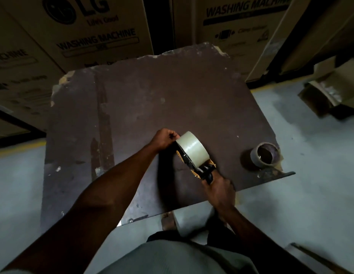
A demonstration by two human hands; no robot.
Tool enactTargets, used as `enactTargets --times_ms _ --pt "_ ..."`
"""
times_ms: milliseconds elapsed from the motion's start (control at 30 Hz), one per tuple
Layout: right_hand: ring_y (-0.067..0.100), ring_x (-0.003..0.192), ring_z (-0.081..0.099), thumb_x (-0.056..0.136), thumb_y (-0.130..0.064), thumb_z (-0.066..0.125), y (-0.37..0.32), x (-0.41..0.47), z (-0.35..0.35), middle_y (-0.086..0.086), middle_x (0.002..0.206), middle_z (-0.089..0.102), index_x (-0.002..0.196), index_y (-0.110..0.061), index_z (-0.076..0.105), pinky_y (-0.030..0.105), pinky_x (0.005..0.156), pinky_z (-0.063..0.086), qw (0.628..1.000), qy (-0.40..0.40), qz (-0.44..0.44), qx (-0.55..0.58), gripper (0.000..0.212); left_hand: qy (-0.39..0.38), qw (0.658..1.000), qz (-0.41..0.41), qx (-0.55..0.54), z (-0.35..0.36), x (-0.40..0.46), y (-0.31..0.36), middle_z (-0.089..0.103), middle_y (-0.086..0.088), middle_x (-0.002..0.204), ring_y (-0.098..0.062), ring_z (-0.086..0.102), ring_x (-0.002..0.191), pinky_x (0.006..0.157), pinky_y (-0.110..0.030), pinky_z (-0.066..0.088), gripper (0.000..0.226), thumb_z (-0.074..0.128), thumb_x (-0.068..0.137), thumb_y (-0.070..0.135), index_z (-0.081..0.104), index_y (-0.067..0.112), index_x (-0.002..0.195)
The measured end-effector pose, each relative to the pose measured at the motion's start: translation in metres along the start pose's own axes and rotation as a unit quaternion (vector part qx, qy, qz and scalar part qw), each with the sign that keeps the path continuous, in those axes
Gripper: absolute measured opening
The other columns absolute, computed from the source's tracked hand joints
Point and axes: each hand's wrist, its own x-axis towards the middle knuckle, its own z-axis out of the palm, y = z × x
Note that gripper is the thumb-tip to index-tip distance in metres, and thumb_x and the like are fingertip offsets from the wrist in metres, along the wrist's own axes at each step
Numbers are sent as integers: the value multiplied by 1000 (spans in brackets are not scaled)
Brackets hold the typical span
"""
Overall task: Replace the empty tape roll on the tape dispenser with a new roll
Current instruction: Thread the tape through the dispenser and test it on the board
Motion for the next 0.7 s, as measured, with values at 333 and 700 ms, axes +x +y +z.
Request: enactTargets --times_ms 333,700 --pt "17 49 60 84 -19 65 -7 28 -9 3 63 64 83 -16 67 37 60 50 957 -230 90 155 3 83 981 -45 167 3 5 -9 69 -6 97 -30 63 99 90 -40 49 15 67 71 23 59 34 76" --pt "33 118 61 90 -33 65 10 21 -12 14 126 68 116 -14 71 34 93 49 977 -196 48 62 33 136 965 -75 213 10 -16 1 63 -4 111 -32 52 112 93 -41 42 50 65 65 70 61 30 95"
